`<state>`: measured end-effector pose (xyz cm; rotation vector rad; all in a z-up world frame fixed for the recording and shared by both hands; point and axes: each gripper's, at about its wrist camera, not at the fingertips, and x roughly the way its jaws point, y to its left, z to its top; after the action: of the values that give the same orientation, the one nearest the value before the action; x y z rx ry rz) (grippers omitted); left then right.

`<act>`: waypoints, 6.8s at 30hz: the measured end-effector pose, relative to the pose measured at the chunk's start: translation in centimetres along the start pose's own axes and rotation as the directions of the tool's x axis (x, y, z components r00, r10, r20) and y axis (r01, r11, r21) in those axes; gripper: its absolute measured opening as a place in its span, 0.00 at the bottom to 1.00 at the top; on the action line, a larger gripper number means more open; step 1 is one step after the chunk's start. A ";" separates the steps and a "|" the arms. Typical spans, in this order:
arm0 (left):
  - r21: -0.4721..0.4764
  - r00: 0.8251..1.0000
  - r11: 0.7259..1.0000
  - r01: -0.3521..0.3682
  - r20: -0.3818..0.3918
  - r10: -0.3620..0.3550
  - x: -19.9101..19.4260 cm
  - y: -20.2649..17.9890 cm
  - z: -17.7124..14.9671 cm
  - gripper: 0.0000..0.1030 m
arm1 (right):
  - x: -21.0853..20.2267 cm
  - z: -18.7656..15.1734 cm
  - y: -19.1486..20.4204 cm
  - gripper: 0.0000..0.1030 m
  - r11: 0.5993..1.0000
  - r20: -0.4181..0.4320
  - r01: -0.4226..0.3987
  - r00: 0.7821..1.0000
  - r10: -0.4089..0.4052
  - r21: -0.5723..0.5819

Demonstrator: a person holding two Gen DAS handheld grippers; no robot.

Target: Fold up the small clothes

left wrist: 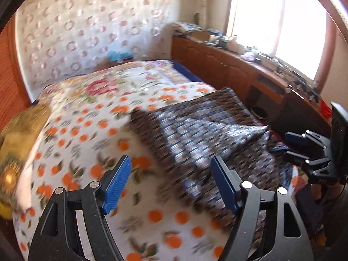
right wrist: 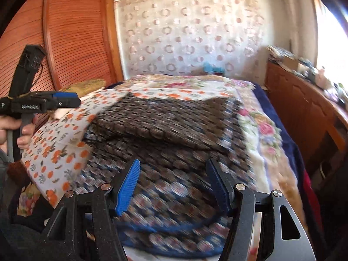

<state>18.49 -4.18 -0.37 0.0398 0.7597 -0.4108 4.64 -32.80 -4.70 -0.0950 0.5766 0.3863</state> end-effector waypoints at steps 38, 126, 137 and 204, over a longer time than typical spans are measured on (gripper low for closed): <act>-0.122 0.999 0.992 -0.033 -0.024 0.030 -1.5 6.5 -7.7 0.74 | 13.8 12.2 1.5 0.05 0.977 -0.159 -0.087 0.986 0.056 -0.195; -0.003 0.999 0.999 0.050 -0.011 -0.050 3.9 -4.3 -4.8 0.74 | 8.6 8.1 -7.5 0.42 0.996 -0.064 0.093 0.994 -0.094 -0.007; -0.034 0.998 0.998 0.045 0.039 -0.043 3.3 -2.5 -3.7 0.74 | 21.6 14.2 -10.9 0.42 0.994 -0.160 0.057 0.986 -0.042 0.090; 0.075 0.960 0.961 0.264 0.073 -0.270 -2.6 -11.2 1.7 0.02 | -7.2 -4.5 -4.4 0.61 0.977 -0.045 0.120 0.992 -0.114 0.176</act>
<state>13.73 -13.96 3.86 -0.0195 0.6710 -0.6909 -1.54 -40.09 -4.58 0.0361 0.6348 0.2177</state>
